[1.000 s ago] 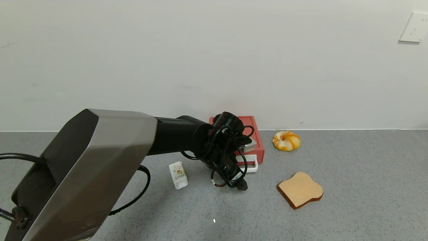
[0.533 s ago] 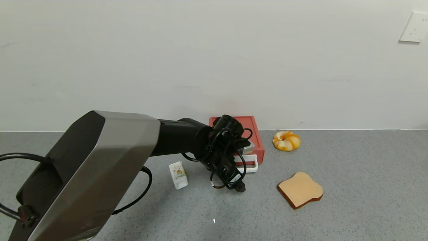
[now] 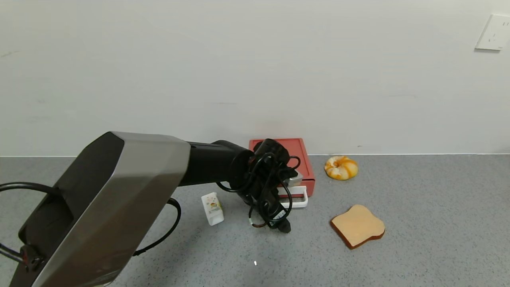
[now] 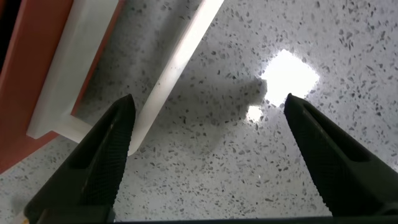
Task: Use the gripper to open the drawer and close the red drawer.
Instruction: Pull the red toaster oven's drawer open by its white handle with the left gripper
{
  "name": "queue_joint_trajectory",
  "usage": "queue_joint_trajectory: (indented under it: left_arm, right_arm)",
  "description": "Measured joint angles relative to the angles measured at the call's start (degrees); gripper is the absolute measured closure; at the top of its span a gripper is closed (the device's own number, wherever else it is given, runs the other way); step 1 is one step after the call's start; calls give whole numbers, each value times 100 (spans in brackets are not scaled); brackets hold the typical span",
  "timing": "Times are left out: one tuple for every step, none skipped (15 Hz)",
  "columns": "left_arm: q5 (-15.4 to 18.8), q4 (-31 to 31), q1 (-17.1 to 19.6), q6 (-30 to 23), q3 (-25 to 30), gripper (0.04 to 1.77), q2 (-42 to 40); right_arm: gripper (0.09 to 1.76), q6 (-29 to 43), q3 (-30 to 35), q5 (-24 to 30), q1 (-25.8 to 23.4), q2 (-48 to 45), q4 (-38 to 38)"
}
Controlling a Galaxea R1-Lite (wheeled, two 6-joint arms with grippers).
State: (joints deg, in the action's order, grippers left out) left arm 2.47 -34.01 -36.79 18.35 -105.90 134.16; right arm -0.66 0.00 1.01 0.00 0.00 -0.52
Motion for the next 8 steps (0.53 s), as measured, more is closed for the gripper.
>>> queue_joint_trajectory:
  left_arm:
    - [17, -94, -2, 0, 2, 9, -12]
    - [39, -177, -4, -16, 2, 9, -26]
    - [48, -228, -11, -30, 4, 9, -37]
    - [48, -251, -17, -41, 11, 9, -45]
    - [50, -261, -22, -44, 20, 9, -56]
    - [52, -278, -26, -46, 26, 9, -67]
    - [57, -345, -30, -49, 28, 9, -78]
    - [57, -405, -39, -57, 28, 9, -87]
  right_arm:
    - [10, 0, 0, 2, 0, 0, 0]
    - [10, -2, 0, 2, 0, 0, 0]
    - [10, -2, 0, 0, 0, 0, 0]
    - [10, -2, 0, 2, 0, 0, 0]
    - [10, -2, 0, 0, 0, 0, 0]
    - [10, -2, 0, 2, 0, 0, 0]
    - [10, -2, 0, 0, 0, 0, 0]
    - [10, -2, 0, 2, 0, 0, 0]
